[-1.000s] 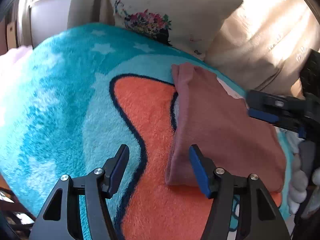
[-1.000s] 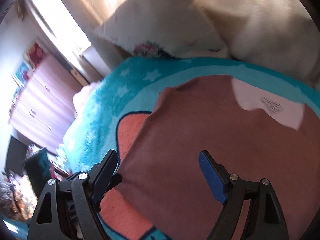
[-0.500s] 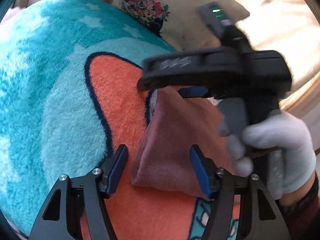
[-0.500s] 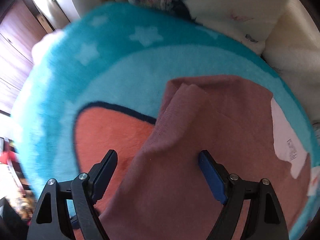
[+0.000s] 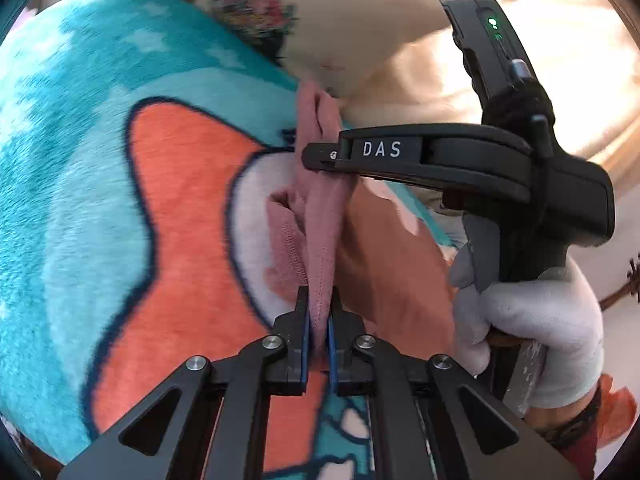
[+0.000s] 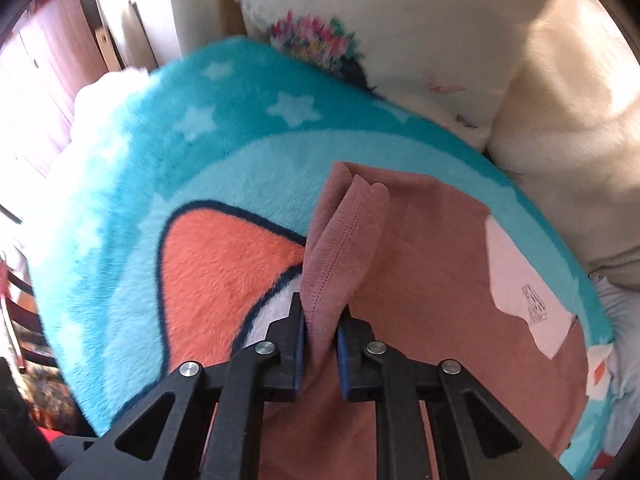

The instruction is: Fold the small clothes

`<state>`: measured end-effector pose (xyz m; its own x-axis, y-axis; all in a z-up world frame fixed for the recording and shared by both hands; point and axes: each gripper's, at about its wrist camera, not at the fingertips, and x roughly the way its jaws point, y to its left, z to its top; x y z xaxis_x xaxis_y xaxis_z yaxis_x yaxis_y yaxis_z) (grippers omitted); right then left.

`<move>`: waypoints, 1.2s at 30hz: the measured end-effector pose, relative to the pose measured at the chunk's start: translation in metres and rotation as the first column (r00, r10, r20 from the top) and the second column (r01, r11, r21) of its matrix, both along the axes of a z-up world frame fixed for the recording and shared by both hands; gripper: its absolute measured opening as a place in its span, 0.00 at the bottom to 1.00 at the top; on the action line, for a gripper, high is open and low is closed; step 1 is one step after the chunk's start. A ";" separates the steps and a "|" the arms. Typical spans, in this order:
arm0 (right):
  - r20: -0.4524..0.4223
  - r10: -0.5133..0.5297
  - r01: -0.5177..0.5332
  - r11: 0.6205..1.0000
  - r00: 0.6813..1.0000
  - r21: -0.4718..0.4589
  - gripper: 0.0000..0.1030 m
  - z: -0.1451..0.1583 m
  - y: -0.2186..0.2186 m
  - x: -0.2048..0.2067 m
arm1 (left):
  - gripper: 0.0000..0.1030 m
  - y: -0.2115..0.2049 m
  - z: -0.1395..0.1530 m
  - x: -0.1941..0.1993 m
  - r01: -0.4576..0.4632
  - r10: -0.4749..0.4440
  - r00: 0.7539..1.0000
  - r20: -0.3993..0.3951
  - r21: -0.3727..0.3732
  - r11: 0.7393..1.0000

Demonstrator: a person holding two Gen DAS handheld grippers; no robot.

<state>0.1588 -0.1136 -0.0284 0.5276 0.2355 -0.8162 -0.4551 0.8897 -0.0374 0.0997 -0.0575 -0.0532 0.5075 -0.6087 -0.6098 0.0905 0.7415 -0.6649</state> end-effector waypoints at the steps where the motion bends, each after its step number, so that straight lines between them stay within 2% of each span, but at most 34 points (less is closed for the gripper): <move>1: 0.011 -0.002 0.002 1.000 1.000 0.030 0.13 0.004 -0.012 -0.006 | 0.06 -0.005 0.004 -0.003 0.010 -0.010 1.000 0.008 0.005 1.000; 6: 0.029 -0.040 0.035 0.989 0.999 0.141 0.12 0.022 -0.060 -0.014 | 0.04 -0.050 0.018 -0.010 0.085 -0.086 0.996 0.036 0.034 0.996; 13: 0.032 -0.177 0.158 0.934 0.984 0.320 0.10 0.027 -0.178 -0.043 | 0.04 -0.134 0.036 -0.025 0.243 -0.247 0.967 0.061 0.071 0.967; 16: 0.004 -0.241 0.223 0.904 0.971 0.364 0.09 0.014 -0.228 -0.052 | 0.04 -0.150 0.041 -0.036 0.303 -0.308 0.948 0.073 0.080 0.950; 19: -0.034 -0.322 0.313 0.883 0.946 0.349 0.10 -0.013 -0.272 -0.053 | 0.04 -0.158 0.038 -0.037 0.343 -0.349 0.936 0.046 0.094 0.934; 22: -0.117 -0.377 0.393 0.847 0.919 0.358 0.10 -0.049 -0.311 -0.050 | 0.04 -0.156 0.032 -0.045 0.348 -0.354 0.935 0.009 0.159 0.924; 24: -0.157 -0.404 0.432 0.809 0.901 0.398 0.13 -0.064 -0.334 -0.056 | 0.04 -0.154 0.028 -0.047 0.336 -0.341 0.940 -0.003 0.189 0.923; 26: -0.167 -0.440 0.464 0.754 0.882 0.464 0.15 -0.070 -0.356 -0.067 | 0.04 -0.149 0.021 -0.047 0.322 -0.325 0.946 -0.020 0.202 0.925; 27: -0.168 -0.449 0.467 0.724 0.878 0.507 0.18 -0.070 -0.364 -0.073 | 0.04 -0.146 0.016 -0.041 0.317 -0.318 0.948 -0.028 0.199 0.927; 29: -0.153 -0.454 0.449 0.670 0.878 0.591 0.41 -0.067 -0.375 -0.083 | 0.04 -0.142 0.008 -0.037 0.302 -0.299 0.953 -0.046 0.183 0.936; 30: -0.147 -0.441 0.426 0.645 0.885 0.635 0.59 -0.065 -0.379 -0.085 | 0.04 -0.140 0.006 -0.035 0.294 -0.290 0.956 -0.050 0.177 0.939; 31: -0.142 -0.426 0.401 0.615 0.894 0.679 0.68 -0.063 -0.382 -0.086 | 0.04 -0.137 0.007 -0.042 0.288 -0.284 0.957 -0.049 0.175 0.941; 33: -0.145 -0.404 0.373 0.570 0.903 0.732 0.69 -0.061 -0.381 -0.078 | 0.04 -0.135 0.006 -0.042 0.275 -0.271 0.961 -0.048 0.176 0.945; 34: -0.144 -0.399 0.366 0.564 0.906 0.740 0.69 -0.060 -0.379 -0.071 | 0.04 -0.135 0.009 -0.046 0.272 -0.267 0.962 -0.048 0.176 0.946; 36: -0.136 -0.399 0.365 0.583 0.907 0.725 0.69 -0.061 -0.370 -0.055 | 0.05 -0.132 0.009 -0.049 0.266 -0.262 0.964 -0.047 0.177 0.947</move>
